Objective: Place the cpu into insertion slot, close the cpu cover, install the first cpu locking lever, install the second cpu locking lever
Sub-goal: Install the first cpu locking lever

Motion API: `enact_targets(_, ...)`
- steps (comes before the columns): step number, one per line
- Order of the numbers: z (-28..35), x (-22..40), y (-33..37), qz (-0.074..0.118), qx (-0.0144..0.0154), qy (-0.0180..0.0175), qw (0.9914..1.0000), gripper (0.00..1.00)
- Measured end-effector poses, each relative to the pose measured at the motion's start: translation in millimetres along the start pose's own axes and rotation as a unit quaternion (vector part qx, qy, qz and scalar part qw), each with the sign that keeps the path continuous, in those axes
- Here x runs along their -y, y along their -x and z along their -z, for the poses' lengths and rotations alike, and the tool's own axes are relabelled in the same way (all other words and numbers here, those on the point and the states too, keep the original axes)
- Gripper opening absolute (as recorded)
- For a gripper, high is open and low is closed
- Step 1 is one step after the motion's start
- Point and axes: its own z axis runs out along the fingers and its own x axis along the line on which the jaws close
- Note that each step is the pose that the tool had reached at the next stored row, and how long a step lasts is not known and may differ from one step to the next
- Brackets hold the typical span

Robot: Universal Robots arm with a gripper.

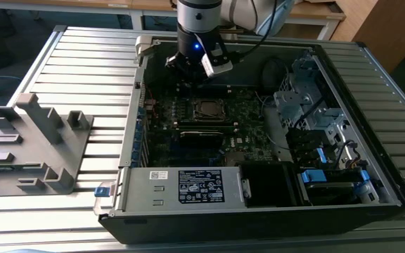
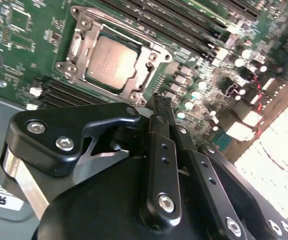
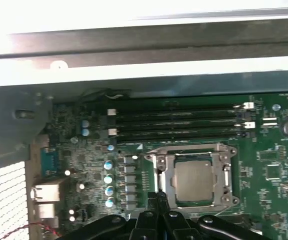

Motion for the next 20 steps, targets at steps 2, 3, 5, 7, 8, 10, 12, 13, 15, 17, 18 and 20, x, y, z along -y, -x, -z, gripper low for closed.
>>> enact_targets(2,0.0,0.1,-2.2,0.0,0.0,0.0,1.0,0.1)
enact_targets(3,0.0,0.1,-2.4,0.0,0.0,0.0,1.0,0.1)
enact_targets(5,0.0,0.2,-2.4,0.0,0.0,-0.0001,1.0,0.1)
enact_targets(7,0.0,0.2,-2.5,0.0,0.0,-0.0001,1.0,0.1)
enact_targets(8,0.2,0.2,-2.5,0.0,0.0,-0.0002,1.0,0.1)
enact_targets(10,1.8,0.2,-2.5,0.0,0.0,-0.0009,1.0,0.1)
enact_targets(12,3.3,0.1,-2.4,0.0,0.0001,-0.001,1.0,0.1)
enact_targets(13,3.2,0.1,-2.4,0.0,0.0001,-0.0009,1.0,0.1)
enact_targets(15,3.2,0.1,-2.4,0.0,0.0001,-0.0009,1.0,0.1)
enact_targets(17,3.1,0.2,-3.1,0.0,0.0001,-0.001,1.0,0.1)
enact_targets(18,3.0,0.2,-3.9,0.0,0.0001,-0.001,1.0,0.1)
enact_targets(20,2.9,0.4,-6.2,0.0,0.0,-0.0012,1.0,0.1)
